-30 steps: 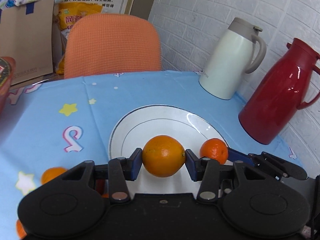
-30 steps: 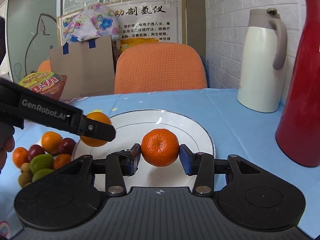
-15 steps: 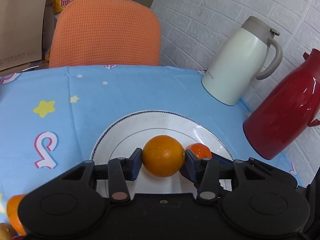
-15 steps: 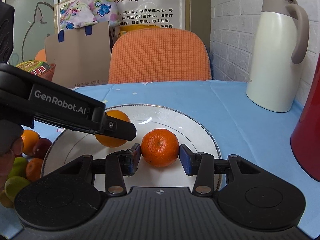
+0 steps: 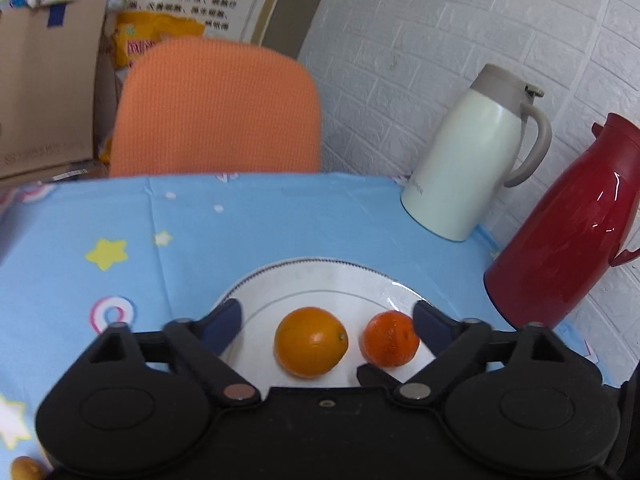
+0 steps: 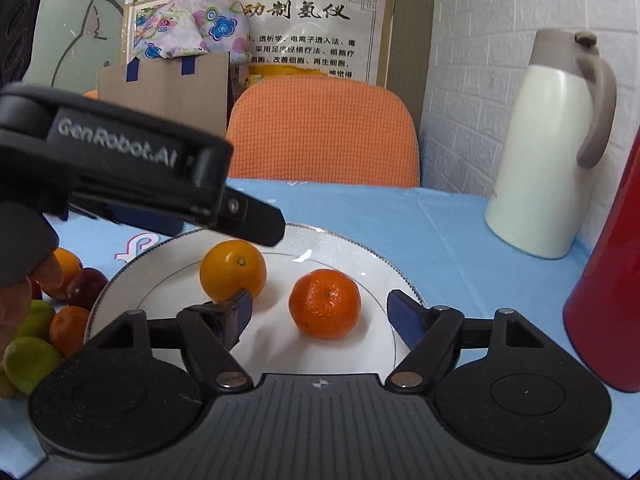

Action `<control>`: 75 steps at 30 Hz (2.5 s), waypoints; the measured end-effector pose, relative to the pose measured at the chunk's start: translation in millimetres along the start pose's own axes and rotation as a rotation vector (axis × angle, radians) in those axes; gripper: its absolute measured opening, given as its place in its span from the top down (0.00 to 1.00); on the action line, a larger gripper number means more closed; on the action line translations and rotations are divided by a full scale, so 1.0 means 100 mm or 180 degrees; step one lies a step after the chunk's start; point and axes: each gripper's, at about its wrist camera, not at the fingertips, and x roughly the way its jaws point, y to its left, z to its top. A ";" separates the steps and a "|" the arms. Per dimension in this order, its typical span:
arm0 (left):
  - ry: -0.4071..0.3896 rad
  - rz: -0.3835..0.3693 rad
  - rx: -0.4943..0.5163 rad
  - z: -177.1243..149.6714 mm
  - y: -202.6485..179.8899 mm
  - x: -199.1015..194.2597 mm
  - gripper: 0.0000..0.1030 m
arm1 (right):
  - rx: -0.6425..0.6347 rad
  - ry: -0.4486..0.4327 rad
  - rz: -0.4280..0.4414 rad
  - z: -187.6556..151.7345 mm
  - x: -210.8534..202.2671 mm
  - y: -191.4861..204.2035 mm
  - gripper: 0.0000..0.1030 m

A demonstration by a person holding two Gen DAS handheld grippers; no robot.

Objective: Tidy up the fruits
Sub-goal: 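Carry the orange and tangerine onto the white plate and open both tools, then withdraw both tools from the plate back toward the fruit pile, then grasp a brown longan with the left tool while the right tool grasps another longan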

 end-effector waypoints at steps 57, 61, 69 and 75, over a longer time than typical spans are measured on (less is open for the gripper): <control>-0.0393 0.0619 -0.0705 -1.71 0.85 -2.26 0.00 | 0.0106 0.0197 0.0419 -0.46 -0.87 1.52 0.28; -0.0352 0.0558 -0.0747 -1.70 0.92 -2.22 0.00 | 0.0097 0.0216 0.0463 -0.40 -0.77 1.60 0.42; -0.0297 0.0420 -0.0712 -1.61 0.98 -2.14 0.19 | 0.0066 0.0284 0.0519 -0.38 -0.65 1.67 0.45; -0.0252 0.0356 -0.0625 -1.48 0.91 -2.02 0.23 | 0.0129 0.0290 0.0563 -0.40 -0.72 1.59 0.59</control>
